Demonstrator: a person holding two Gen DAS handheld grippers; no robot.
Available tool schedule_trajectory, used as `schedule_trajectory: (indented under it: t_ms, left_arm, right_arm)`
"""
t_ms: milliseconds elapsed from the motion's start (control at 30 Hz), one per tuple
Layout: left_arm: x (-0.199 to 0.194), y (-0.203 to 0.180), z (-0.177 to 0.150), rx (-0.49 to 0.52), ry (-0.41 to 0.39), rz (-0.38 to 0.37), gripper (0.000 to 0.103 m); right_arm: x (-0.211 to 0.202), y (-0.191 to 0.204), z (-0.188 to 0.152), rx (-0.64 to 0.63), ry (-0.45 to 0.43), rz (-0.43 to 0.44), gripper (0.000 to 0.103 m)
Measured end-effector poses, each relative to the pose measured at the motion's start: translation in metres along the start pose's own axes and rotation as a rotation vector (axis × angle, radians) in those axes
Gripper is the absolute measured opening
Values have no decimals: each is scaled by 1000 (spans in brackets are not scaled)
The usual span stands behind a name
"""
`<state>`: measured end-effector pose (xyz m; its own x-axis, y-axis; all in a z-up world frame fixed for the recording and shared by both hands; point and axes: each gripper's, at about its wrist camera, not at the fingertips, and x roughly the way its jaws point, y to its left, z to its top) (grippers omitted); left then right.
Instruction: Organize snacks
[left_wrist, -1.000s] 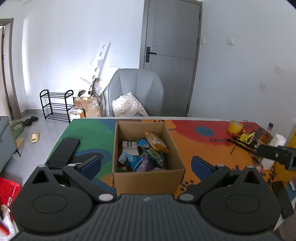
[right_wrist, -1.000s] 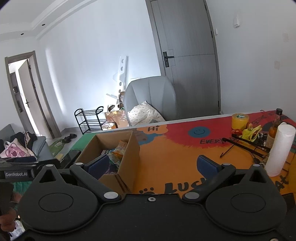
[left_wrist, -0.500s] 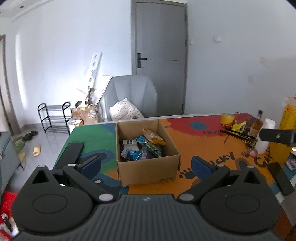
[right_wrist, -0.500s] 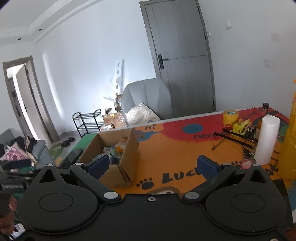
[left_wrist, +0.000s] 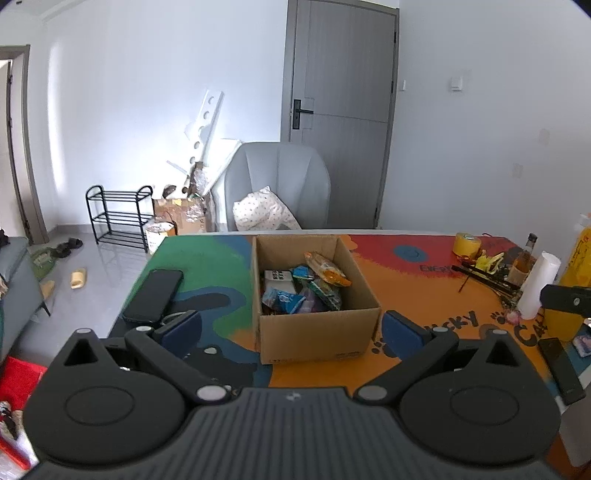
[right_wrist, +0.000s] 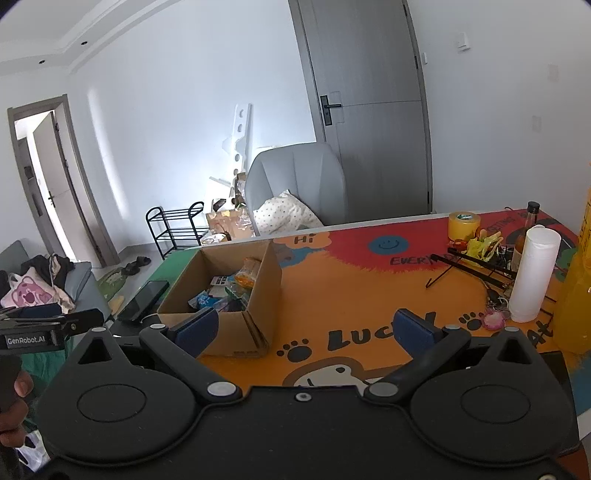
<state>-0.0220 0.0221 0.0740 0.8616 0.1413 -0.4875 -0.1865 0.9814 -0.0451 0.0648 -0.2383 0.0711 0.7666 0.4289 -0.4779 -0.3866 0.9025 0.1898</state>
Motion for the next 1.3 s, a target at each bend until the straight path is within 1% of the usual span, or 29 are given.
schedule_trajectory:
  t_ms: [233,1300]
  left_arm:
    - [0,-4,-3,25,9,17,103]
    - [3,-1,-4,12,28,1,103]
  right_arm:
    - [2,1,0,-4,10,1,103]
    - [5,1,-2,-23,30,13,103]
